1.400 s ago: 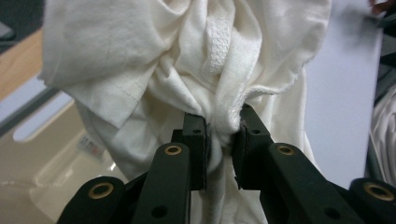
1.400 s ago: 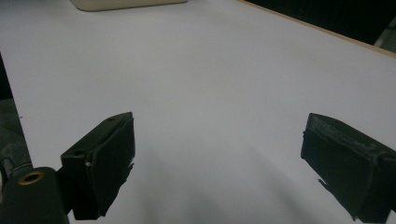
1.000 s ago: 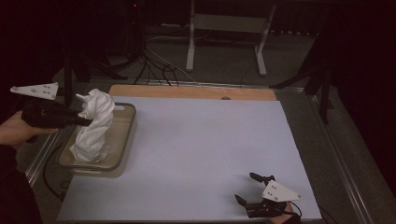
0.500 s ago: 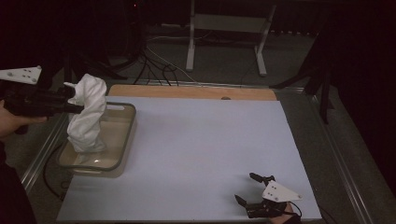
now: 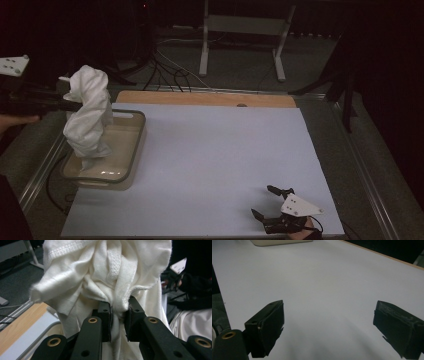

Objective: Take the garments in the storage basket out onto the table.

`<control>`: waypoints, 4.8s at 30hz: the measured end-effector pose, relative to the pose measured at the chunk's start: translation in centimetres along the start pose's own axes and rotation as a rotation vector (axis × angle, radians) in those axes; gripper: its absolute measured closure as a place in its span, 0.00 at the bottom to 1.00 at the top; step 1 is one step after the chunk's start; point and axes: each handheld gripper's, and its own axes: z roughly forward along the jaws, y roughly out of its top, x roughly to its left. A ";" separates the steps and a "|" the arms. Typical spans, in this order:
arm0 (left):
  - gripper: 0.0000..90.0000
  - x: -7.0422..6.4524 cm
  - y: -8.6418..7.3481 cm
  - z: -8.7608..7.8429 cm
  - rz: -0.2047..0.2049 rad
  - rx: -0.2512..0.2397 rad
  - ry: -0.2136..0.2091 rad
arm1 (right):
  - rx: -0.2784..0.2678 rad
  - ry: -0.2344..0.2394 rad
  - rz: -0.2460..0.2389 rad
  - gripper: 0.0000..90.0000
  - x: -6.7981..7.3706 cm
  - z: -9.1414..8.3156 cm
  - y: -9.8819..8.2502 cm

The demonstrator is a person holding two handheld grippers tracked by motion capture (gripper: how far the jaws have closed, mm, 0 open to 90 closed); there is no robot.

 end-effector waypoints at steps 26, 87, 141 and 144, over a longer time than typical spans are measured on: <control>0.87 -3.7 7.7 3.6 0.166 -0.038 -0.161 | -0.004 0.001 -0.001 0.11 0.0 -0.1 0.1; 0.87 -9.0 14.2 24.7 0.081 -0.026 -0.049 | -0.030 -0.030 0.006 0.11 -0.3 -0.5 0.2; 0.83 -8.6 5.4 35.6 -0.092 0.111 0.148 | -0.040 -0.044 0.004 0.11 -0.3 -0.7 0.2; 0.81 -8.5 5.0 36.5 -0.095 0.159 0.146 | -0.035 -0.042 0.003 0.11 -0.3 -0.7 0.1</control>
